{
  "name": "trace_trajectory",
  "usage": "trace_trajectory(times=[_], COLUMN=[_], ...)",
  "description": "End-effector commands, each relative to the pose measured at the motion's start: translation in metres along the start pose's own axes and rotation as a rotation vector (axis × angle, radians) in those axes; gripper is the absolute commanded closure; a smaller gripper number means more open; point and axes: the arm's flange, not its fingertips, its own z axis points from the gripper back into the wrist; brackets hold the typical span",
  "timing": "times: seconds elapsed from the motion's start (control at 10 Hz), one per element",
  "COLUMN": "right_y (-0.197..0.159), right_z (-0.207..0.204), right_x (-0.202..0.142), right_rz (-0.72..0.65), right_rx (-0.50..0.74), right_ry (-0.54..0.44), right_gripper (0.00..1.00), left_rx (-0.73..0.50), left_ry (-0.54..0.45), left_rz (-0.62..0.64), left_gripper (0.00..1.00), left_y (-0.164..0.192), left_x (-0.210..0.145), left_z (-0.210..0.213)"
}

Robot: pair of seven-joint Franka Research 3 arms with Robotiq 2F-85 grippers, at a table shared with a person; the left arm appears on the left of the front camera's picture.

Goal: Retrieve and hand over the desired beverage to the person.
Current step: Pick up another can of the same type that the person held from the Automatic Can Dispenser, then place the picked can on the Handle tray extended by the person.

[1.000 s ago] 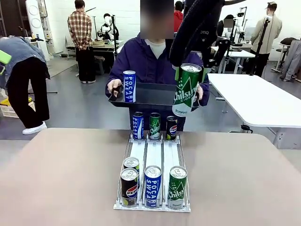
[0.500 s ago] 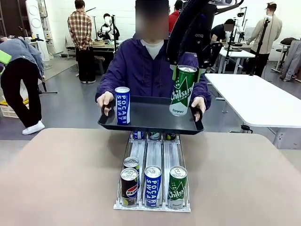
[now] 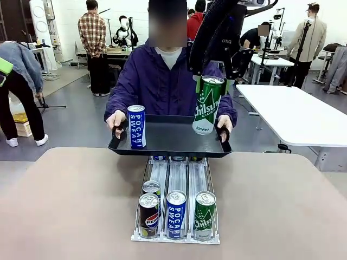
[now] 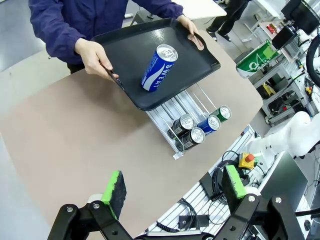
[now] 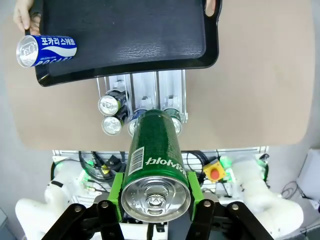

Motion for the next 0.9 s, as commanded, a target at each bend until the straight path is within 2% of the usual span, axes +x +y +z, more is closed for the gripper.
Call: trace_trajectory(times=[0.0,0.8], right_y=[-0.0029,-0.0029], right_z=[0.0023,0.0023], right_x=[-0.001,-0.001], right_rz=[-0.009,-0.009], right_rx=[0.0,0.0], right_ry=[-0.016,-0.016], right_gripper=[1.0,1.0], left_rx=[-0.018,-0.018], left_ry=[-0.007,-0.007], left_rz=[-0.006,-0.006], left_gripper=[0.0,0.0], left_y=[0.0006,0.0006], left_x=[-0.0001,-0.0001], left_z=[0.0009,0.0009])
